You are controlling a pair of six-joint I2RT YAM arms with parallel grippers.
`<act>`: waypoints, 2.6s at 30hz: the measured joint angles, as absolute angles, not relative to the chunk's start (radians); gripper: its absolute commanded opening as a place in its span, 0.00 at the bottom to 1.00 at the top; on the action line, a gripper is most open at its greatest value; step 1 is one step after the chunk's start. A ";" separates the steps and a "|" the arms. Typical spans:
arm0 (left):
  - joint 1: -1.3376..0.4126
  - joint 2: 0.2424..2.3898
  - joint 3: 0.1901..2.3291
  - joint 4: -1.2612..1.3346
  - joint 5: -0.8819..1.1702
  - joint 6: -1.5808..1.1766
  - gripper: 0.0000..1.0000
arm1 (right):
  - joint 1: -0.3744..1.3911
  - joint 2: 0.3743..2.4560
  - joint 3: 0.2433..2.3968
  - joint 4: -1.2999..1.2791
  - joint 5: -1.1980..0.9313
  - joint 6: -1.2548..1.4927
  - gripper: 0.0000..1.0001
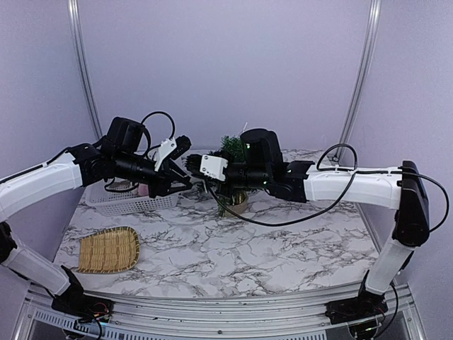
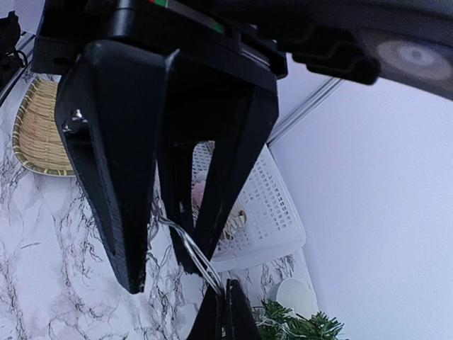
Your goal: Decorate the small christmas tree
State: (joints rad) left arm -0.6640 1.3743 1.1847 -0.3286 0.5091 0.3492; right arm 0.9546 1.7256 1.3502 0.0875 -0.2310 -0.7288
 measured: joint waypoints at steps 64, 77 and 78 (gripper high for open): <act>-0.537 1.114 0.933 0.012 0.396 0.366 0.00 | 0.817 1.482 1.085 0.313 -0.327 -0.479 0.83; -0.627 1.145 1.123 -0.268 0.466 0.420 0.00 | 0.896 1.454 1.196 0.101 -0.358 -0.604 0.79; -0.639 1.150 1.132 -0.279 0.472 0.424 0.00 | 0.903 1.454 1.201 0.091 -0.358 -0.611 0.76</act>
State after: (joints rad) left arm -0.6388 1.1496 1.1324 -0.2787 0.4721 0.4240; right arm 0.9031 1.4544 1.2007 0.0906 -0.3576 -0.6106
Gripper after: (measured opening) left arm 0.003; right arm 0.839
